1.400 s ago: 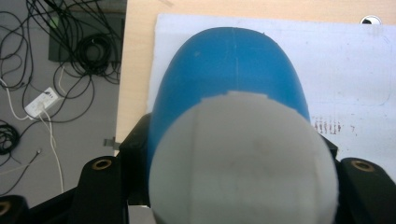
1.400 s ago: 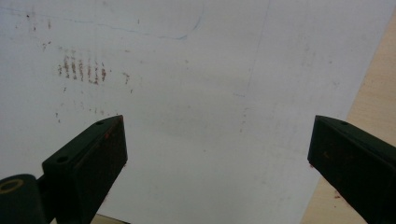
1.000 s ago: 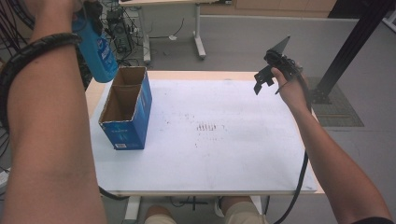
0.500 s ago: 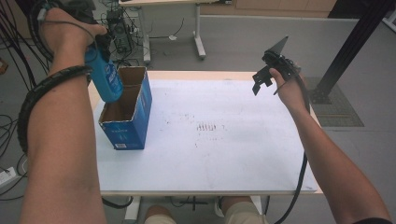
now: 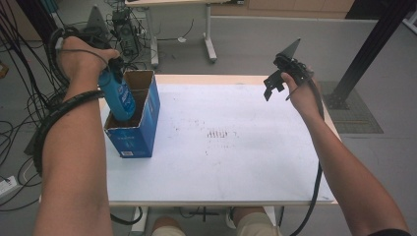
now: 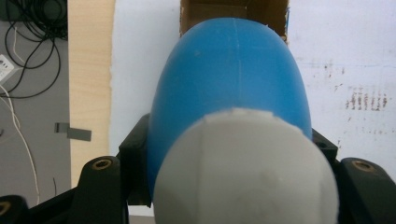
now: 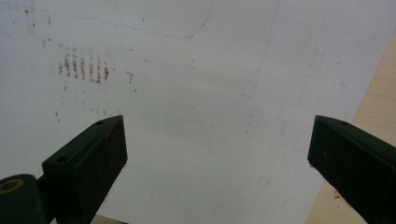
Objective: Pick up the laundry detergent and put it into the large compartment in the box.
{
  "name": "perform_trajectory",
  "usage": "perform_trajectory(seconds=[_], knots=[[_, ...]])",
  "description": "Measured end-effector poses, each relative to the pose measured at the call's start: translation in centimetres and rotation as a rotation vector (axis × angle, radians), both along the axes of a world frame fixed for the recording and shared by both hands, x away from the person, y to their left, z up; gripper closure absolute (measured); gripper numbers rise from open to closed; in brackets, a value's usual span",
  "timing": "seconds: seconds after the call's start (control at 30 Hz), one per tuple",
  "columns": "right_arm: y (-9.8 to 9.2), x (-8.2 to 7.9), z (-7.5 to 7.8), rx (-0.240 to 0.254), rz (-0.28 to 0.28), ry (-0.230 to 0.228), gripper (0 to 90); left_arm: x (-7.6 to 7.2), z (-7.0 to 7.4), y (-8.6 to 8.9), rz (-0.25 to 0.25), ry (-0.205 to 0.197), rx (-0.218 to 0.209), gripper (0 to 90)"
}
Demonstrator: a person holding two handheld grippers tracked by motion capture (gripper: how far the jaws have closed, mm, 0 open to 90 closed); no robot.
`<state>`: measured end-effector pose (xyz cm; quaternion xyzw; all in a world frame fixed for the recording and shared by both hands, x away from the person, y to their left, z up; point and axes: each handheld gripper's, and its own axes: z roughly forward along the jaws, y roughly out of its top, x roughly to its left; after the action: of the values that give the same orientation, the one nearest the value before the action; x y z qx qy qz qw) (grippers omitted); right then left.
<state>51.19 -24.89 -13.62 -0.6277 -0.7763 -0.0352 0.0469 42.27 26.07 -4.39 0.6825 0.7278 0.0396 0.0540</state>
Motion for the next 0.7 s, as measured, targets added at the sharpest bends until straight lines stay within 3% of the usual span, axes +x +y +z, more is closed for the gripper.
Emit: perform_trajectory(seconds=[0.7], knots=[[0.0,0.2,-0.4,-0.008,-0.005,0.008,4.6,1.0,-6.1,-0.9,-0.025,0.059,0.001,37.8]])
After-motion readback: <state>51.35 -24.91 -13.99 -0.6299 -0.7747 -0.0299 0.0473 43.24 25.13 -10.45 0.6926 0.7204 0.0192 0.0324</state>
